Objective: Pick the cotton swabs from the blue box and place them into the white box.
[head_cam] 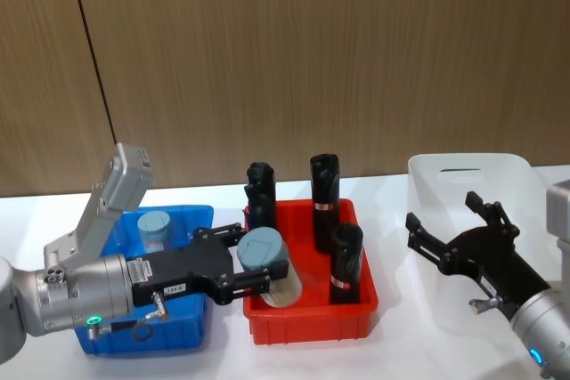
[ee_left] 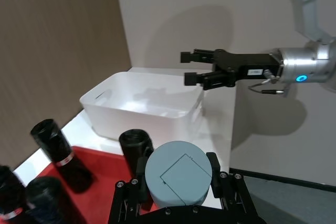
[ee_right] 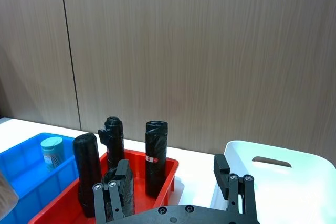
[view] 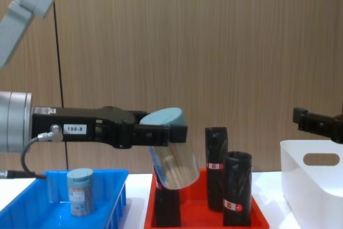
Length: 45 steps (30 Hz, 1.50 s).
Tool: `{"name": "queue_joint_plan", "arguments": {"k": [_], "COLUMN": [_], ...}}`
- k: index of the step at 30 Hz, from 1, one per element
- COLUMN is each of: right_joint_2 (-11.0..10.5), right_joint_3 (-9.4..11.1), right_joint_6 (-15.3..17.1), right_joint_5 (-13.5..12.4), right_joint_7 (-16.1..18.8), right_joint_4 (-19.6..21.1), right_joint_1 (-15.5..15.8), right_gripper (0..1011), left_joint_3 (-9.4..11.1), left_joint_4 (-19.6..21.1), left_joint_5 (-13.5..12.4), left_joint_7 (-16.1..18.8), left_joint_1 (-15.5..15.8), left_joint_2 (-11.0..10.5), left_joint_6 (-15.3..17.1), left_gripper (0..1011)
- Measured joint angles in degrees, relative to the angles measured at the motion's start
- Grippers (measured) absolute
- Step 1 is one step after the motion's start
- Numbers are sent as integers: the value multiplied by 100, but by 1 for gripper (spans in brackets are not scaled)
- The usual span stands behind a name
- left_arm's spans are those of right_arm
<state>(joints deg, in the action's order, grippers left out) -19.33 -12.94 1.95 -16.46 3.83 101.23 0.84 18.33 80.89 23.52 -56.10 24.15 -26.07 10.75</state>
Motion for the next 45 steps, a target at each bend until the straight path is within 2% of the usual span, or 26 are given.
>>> {"name": "queue_joint_plan", "arguments": {"k": [1, 7, 24, 31, 45], "right_joint_2": [0, 0, -5, -45, -170], "right_joint_3": [0, 0, 10, 25, 32], "right_joint_6": [0, 0, 13, 106, 464], "right_joint_5": [0, 0, -10, -106, -268], "right_joint_7": [0, 0, 127, 459, 1537], "right_joint_4": [0, 0, 0, 0, -36], "right_joint_1": [0, 0, -13, -59, -259], "right_gripper": [1001, 1002, 1002, 1002, 1002], "left_joint_3": [13, 43, 64, 68, 70], "left_joint_4": [-45, -140, -260, -279, -295], "left_joint_5": [1, 11, 52, 59, 66], "left_joint_7": [-143, -347, -443, -460, -472], "left_joint_1": [37, 123, 216, 233, 245], "left_joint_2": [13, 32, 30, 30, 30], "left_joint_6": [-34, -112, -236, -255, -271], "left_gripper": [666, 666, 666, 666, 666]}}
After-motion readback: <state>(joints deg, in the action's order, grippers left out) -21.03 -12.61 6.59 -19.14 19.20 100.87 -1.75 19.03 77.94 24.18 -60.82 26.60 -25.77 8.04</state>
